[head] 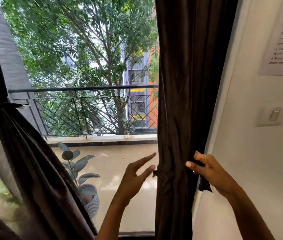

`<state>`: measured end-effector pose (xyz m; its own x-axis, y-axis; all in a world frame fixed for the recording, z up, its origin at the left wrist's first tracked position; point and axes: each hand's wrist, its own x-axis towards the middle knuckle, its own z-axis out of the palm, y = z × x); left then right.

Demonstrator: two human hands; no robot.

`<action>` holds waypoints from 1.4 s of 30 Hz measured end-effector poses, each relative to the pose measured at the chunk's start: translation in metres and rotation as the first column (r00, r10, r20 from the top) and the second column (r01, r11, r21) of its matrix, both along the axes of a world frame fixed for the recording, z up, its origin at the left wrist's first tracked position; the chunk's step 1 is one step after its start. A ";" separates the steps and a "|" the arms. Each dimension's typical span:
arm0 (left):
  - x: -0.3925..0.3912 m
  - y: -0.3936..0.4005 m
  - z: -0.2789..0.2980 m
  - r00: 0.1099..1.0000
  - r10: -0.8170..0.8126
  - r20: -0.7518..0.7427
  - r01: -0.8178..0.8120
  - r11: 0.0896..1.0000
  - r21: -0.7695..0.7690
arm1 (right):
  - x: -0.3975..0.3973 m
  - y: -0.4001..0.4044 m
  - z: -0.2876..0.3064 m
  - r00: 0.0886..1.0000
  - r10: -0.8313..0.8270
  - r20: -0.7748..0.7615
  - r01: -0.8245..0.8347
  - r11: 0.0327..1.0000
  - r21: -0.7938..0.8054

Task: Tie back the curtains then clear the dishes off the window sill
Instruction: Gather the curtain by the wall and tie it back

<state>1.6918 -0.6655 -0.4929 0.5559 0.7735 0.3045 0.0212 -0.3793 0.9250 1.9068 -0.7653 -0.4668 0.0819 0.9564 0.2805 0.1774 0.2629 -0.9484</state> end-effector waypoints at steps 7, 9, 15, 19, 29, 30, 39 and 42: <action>0.004 -0.005 0.004 0.962 0.260 0.086 -0.262 0.965 0.002 | -0.020 0.004 0.006 0.784 -0.536 0.312 0.516 0.843 0.153; 0.004 -0.016 0.011 0.925 0.372 0.081 -0.380 0.907 0.181 | -0.039 0.001 0.017 0.551 -0.706 0.444 0.707 0.678 0.201; 0.007 -0.065 0.014 0.911 0.375 0.174 -0.413 0.825 0.385 | -0.054 0.007 0.035 0.786 -0.565 0.251 0.609 0.778 -0.157; 0.007 -0.077 0.016 0.973 0.214 0.089 -0.225 0.774 0.592 | -0.060 0.017 0.033 0.758 -0.615 0.216 0.649 0.744 -0.160; 0.009 -0.068 0.013 0.970 0.243 -0.003 -0.146 0.595 0.791 | -0.077 0.026 0.027 0.677 -0.707 0.202 0.730 0.680 -0.067; 0.009 -0.066 0.011 0.968 0.251 -0.015 -0.131 0.556 0.821 | -0.077 0.026 0.028 0.680 -0.705 0.204 0.728 0.682 -0.070; 0.015 -0.057 0.002 0.967 0.250 0.056 -0.157 0.402 0.902 | -0.079 0.028 0.023 0.693 -0.686 0.221 0.712 0.700 -0.062; 0.012 -0.064 0.011 0.935 0.254 0.246 -0.354 0.653 0.670 | -0.071 0.025 0.023 0.774 -0.608 0.178 0.629 0.770 -0.107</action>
<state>1.7036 -0.7293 -0.4817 0.2493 0.4292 0.8681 0.1629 -0.9022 0.3993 1.8356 -0.7401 -0.4437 0.6452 0.7409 0.1867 0.3708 -0.0900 -0.9243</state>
